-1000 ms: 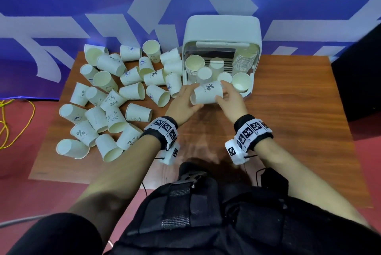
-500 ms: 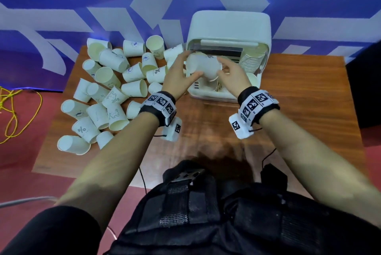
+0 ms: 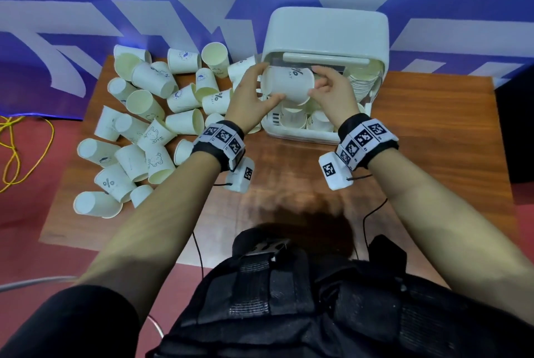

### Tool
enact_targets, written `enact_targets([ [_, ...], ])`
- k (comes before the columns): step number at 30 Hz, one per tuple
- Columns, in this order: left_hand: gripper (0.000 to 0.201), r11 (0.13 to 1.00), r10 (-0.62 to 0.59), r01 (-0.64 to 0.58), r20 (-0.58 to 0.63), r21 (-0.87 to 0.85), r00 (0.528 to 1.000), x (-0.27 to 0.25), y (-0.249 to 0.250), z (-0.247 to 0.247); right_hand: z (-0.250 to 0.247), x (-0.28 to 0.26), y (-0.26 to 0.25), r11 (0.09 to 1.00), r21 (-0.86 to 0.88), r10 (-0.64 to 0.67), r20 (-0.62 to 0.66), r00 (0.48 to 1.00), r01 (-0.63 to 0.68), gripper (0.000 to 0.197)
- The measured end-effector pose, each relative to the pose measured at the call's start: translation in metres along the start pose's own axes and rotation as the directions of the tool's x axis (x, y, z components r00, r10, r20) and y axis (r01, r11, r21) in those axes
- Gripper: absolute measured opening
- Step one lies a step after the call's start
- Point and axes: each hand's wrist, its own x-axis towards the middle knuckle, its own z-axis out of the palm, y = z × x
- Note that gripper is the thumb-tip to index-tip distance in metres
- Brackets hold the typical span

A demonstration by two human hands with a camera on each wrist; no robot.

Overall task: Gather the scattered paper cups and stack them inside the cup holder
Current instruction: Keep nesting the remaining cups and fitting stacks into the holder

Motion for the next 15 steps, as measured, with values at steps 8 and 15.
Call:
enact_targets([
  [8,0.045,0.986,-0.067,0.057,0.06,0.157,0.996,0.005,-0.023,0.012,-0.012,-0.018,0.018,0.996,-0.038,-0.084,-0.072,0.994,0.081,0.045],
  [15,0.036,0.932,-0.042,-0.028,0.185,0.361,0.982,0.021,-0.039,0.018,-0.014,-0.03,0.019,0.927,-0.332,-0.216,-0.093,0.972,0.174,0.039],
])
